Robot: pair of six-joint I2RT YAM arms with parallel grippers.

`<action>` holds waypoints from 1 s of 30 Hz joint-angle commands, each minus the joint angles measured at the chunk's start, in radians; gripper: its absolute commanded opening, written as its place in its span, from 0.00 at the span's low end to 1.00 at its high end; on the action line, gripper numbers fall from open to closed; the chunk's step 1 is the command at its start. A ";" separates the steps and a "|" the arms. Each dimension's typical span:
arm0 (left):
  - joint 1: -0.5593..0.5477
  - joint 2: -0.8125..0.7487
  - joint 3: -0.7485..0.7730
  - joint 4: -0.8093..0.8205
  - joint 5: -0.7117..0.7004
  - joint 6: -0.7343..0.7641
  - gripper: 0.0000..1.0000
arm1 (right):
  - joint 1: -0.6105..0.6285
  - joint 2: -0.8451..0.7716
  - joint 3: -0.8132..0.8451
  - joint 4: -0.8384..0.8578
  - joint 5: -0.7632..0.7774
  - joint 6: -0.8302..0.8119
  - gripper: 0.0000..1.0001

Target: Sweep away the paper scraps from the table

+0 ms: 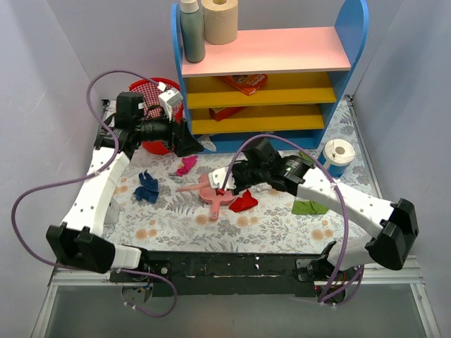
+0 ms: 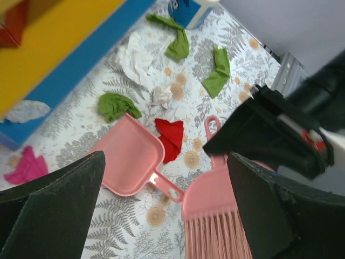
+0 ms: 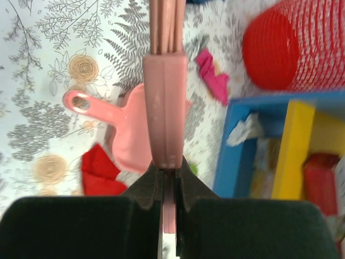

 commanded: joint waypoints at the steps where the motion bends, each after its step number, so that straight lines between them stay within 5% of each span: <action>1: 0.013 -0.141 -0.008 0.034 0.027 0.051 0.98 | -0.094 -0.084 0.001 -0.089 -0.065 0.351 0.01; 8: 0.001 -0.082 0.109 -0.227 0.217 0.245 0.98 | -0.256 -0.010 0.154 -0.243 -0.319 0.488 0.01; 18: -0.116 0.020 0.157 -0.232 0.216 0.328 0.92 | -0.283 0.083 0.246 -0.218 -0.442 0.555 0.01; 30: -0.182 0.106 0.166 -0.200 0.228 0.328 0.47 | -0.286 0.152 0.322 -0.192 -0.477 0.629 0.01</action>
